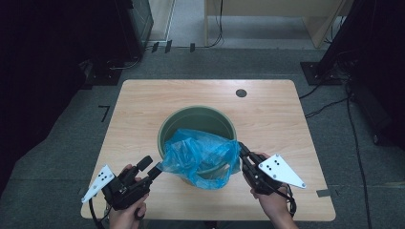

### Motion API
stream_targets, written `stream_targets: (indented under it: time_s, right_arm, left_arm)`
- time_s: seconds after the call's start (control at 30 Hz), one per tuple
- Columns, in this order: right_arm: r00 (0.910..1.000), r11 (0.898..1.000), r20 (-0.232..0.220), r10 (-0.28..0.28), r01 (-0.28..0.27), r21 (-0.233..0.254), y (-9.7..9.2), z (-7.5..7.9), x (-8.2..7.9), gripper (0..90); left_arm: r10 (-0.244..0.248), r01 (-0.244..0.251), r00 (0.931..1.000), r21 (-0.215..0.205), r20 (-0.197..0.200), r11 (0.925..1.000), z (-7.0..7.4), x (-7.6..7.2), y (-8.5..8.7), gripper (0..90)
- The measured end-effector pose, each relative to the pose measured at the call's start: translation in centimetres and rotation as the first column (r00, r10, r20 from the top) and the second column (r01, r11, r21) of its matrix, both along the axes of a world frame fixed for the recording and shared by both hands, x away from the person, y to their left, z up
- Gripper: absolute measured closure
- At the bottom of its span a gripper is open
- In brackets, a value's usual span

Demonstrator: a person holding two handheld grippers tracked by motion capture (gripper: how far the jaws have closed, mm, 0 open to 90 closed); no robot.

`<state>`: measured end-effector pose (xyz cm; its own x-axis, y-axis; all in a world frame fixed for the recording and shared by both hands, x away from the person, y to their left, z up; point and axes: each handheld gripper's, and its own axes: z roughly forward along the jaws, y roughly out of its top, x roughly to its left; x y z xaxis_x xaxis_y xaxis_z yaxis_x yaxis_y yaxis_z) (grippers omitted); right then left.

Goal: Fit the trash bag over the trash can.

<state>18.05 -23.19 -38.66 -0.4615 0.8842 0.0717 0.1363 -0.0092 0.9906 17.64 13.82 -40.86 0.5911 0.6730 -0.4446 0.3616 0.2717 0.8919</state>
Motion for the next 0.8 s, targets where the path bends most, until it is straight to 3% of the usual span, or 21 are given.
stream_targets:
  time_s: [0.17,0.23,0.43,0.5,0.6,0.7,0.8]
  right_arm:
    - [0.9996,1.000,-0.027,0.006,-0.006,0.006,-0.6,-0.9,-0.1,89.2]
    - [0.9996,1.000,-0.028,0.006,-0.005,0.014,-0.7,-1.1,-0.3,89.2]
    - [0.9998,0.999,-0.015,0.016,-0.016,0.031,-0.5,-0.7,-0.8,89.3]
    - [0.9997,0.999,-0.010,0.021,-0.021,0.031,-0.3,-0.6,-1.0,89.3]
    - [0.9997,0.999,-0.002,0.025,-0.025,0.022,0.0,-0.6,-1.1,89.3]
    - [0.9995,0.999,0.004,0.033,-0.033,0.017,0.3,-0.5,-1.2,89.2]
    - [0.9992,0.999,0.004,0.039,-0.039,0.012,0.6,-0.5,-1.3,89.2]
  left_arm:
    - [0.000,-0.002,0.9996,0.070,0.028,0.9976,-0.9,-1.0,-0.1,30.4]
    - [0.011,-0.018,0.9976,0.100,0.069,0.9948,-0.7,-1.7,-0.2,23.9]
    - [0.007,-0.030,0.9885,0.148,0.151,0.9885,0.0,-2.8,-0.7,20.2]
    - [0.009,-0.040,0.9860,0.184,0.166,0.9820,0.0,-3.0,-1.1,19.4]
    - [0.027,-0.076,0.9823,0.264,0.185,0.9614,0.1,-3.3,-1.9,19.3]
    - [0.029,-0.096,0.9745,0.296,0.223,0.9503,0.7,-3.8,-2.7,18.8]
    - [0.030,-0.123,0.9615,0.332,0.273,0.9353,1.5,-4.2,-3.6,18.7]
